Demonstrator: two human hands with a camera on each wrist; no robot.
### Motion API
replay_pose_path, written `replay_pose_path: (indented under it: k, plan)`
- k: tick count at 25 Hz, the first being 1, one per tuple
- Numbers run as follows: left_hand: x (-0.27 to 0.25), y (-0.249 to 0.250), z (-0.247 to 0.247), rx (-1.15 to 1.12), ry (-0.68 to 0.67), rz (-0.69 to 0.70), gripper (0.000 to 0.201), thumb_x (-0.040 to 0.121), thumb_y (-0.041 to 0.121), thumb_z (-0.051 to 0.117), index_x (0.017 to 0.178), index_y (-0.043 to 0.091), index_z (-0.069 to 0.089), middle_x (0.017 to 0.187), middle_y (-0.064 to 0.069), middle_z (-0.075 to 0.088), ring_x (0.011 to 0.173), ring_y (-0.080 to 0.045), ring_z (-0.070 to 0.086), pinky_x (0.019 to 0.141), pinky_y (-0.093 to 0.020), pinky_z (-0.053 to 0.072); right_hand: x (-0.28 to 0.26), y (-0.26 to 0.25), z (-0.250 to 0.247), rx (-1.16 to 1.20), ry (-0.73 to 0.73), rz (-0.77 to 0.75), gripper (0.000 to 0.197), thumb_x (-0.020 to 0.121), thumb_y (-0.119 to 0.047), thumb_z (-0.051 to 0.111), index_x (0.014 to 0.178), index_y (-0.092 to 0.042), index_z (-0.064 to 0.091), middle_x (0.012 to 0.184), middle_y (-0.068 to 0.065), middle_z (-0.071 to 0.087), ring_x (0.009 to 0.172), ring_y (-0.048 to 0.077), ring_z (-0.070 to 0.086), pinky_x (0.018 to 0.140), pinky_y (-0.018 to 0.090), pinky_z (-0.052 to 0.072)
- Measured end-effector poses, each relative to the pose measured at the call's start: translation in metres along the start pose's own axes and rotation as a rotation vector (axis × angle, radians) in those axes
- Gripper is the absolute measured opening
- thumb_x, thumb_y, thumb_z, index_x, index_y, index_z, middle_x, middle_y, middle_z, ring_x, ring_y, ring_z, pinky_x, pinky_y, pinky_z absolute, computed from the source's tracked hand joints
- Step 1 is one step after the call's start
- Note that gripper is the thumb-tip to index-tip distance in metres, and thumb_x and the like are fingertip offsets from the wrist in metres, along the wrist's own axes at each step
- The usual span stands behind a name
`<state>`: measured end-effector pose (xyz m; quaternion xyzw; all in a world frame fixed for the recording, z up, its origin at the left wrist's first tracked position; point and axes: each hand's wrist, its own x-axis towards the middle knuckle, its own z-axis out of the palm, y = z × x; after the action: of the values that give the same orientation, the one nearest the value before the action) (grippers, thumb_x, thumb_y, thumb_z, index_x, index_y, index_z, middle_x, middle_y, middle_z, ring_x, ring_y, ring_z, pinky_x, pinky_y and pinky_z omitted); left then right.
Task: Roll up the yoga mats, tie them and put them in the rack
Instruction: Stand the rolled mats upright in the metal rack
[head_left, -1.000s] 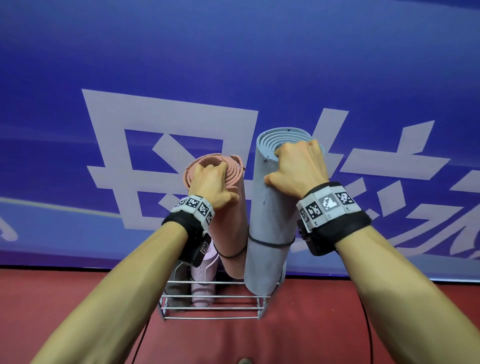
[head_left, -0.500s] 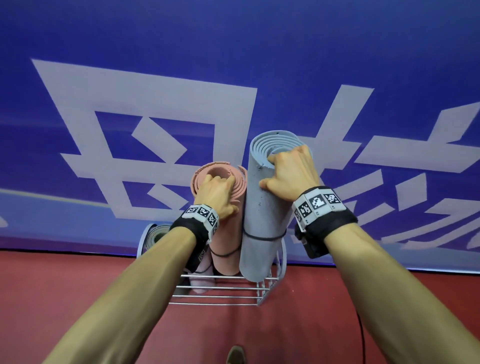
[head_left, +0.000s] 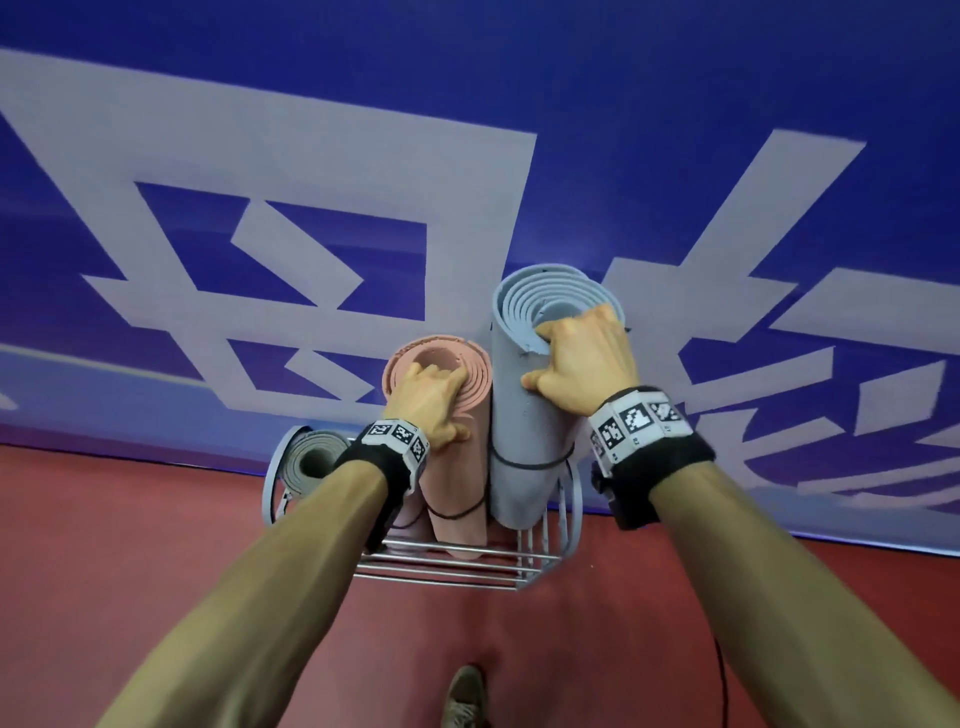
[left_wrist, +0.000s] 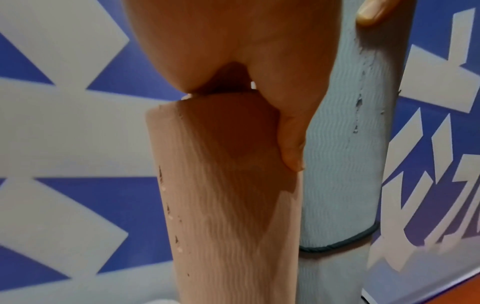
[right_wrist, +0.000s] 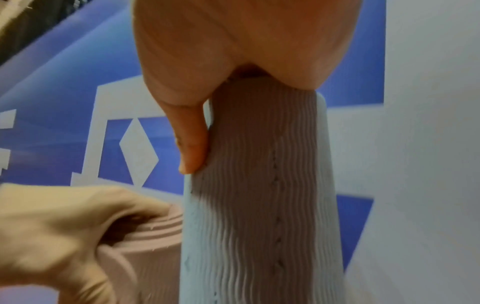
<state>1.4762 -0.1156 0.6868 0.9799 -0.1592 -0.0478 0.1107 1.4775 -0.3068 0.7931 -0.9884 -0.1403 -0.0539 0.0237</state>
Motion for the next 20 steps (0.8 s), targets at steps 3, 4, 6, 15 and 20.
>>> replay_pose_path:
  k: [3, 4, 6, 15, 20]
  plan:
    - [0.002, 0.0, 0.032, 0.05, -0.034, 0.02, 0.06, 0.077, 0.044, 0.074, 0.123, 0.016, 0.047, 0.118, -0.007, 0.061, 0.11, -0.027, 0.05, 0.096, -0.035, 0.027, -0.01, 0.002, 0.043, 0.03, -0.015, 0.128, 0.03, 0.076, -0.039, 0.072, 0.069, -0.018, 0.053, 0.063, 0.0, 0.054, 0.076, 0.025, 0.05, 0.084, 0.031, 0.026]
    - [0.002, 0.001, 0.045, 0.069, -0.054, 0.031, 0.06, 0.078, 0.041, 0.072, 0.127, 0.016, 0.045, 0.12, -0.007, 0.061, 0.111, -0.027, 0.05, 0.096, -0.035, 0.027, -0.017, 0.004, 0.059, 0.047, -0.037, 0.174, 0.027, 0.079, -0.042, 0.071, 0.079, -0.017, 0.06, 0.07, 0.004, 0.061, 0.085, 0.026, 0.053, 0.089, 0.032, 0.027]
    - [0.003, 0.004, 0.071, 0.085, -0.094, 0.051, 0.061, 0.081, 0.032, 0.067, 0.133, 0.014, 0.041, 0.124, -0.009, 0.059, 0.114, -0.027, 0.048, 0.099, -0.035, 0.026, -0.029, 0.007, 0.091, 0.068, -0.091, 0.255, 0.032, 0.084, -0.045, 0.069, 0.097, -0.016, 0.065, 0.081, 0.006, 0.067, 0.1, 0.026, 0.055, 0.096, 0.031, 0.024]
    - [0.003, -0.01, 0.178, -0.129, -0.209, -0.008, 0.052, 0.085, 0.029, 0.061, 0.133, 0.012, 0.051, 0.123, -0.013, 0.062, 0.115, -0.03, 0.051, 0.1, -0.033, 0.028, -0.052, 0.018, 0.226, 0.156, -0.185, 0.367, 0.043, 0.086, -0.042, 0.069, 0.12, -0.016, 0.064, 0.101, 0.005, 0.072, 0.11, 0.023, 0.054, 0.104, 0.031, 0.024]
    - [0.0, -0.015, 0.231, -0.22, -0.157, -0.034, 0.048, 0.079, 0.025, 0.067, 0.123, 0.007, 0.059, 0.114, -0.017, 0.066, 0.104, -0.034, 0.055, 0.092, -0.038, 0.033, -0.058, 0.025, 0.289, 0.22, -0.161, 0.348, 0.046, 0.083, -0.036, 0.075, 0.121, -0.012, 0.067, 0.101, 0.007, 0.073, 0.11, 0.024, 0.053, 0.106, 0.033, 0.024]
